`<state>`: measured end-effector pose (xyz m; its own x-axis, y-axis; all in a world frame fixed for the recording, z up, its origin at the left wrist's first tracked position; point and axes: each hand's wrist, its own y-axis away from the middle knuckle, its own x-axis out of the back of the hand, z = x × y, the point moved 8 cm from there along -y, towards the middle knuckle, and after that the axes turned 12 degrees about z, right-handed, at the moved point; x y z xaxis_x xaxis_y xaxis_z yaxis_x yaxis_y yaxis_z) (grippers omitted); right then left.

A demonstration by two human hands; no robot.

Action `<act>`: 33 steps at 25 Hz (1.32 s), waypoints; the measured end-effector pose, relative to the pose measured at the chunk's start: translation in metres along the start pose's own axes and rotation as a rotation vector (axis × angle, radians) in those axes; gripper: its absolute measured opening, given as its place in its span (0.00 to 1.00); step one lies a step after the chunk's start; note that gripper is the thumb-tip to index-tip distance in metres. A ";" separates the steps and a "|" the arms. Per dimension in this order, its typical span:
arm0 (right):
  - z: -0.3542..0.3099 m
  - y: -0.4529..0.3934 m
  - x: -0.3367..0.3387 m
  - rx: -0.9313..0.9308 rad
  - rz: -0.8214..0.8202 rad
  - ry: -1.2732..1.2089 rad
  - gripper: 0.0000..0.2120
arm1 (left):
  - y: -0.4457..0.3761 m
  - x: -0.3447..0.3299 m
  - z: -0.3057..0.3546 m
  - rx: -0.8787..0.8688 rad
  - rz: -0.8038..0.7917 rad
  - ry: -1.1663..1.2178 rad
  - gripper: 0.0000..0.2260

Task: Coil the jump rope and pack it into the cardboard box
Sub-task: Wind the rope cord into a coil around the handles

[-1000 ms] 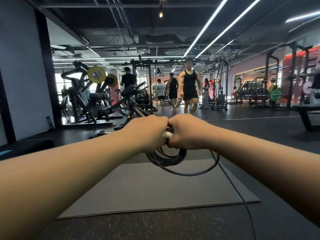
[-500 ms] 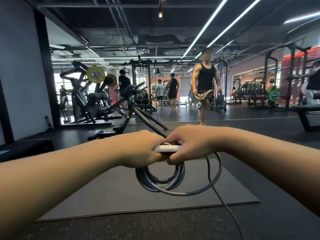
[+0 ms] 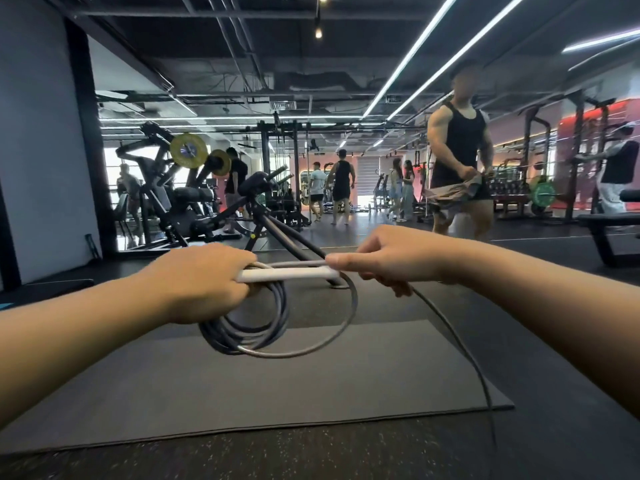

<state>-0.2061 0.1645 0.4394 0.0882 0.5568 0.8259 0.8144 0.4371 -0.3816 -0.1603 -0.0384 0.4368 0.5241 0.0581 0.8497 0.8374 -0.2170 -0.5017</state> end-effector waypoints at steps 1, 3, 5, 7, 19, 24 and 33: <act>0.006 0.001 0.002 -0.031 0.002 -0.086 0.30 | 0.002 -0.001 -0.008 0.082 0.010 0.071 0.05; 0.014 0.003 0.004 -0.088 0.003 -0.306 0.28 | 0.006 -0.005 -0.019 0.244 0.079 0.295 0.08; 0.014 0.003 0.001 -0.115 0.002 -0.543 0.26 | 0.007 -0.009 -0.027 0.447 0.221 0.568 0.11; 0.010 0.006 -0.011 -0.130 0.005 -0.793 0.28 | 0.009 -0.021 -0.024 0.654 0.307 0.864 0.10; -0.007 0.010 -0.081 -0.329 0.671 -1.409 0.12 | -0.011 -0.056 0.092 0.947 0.217 1.919 0.25; -0.014 0.011 -0.075 -0.246 0.766 -1.414 0.17 | -0.012 -0.050 0.100 0.870 0.207 2.055 0.26; 0.005 0.006 -0.059 -0.345 0.647 -1.317 0.13 | -0.008 -0.040 0.068 0.724 0.231 2.299 0.29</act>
<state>-0.2093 0.1378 0.3865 0.0643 0.8827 -0.4655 0.9451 -0.2036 -0.2556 -0.1775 0.0275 0.3960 0.0679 -0.7179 -0.6929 0.9758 0.1924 -0.1038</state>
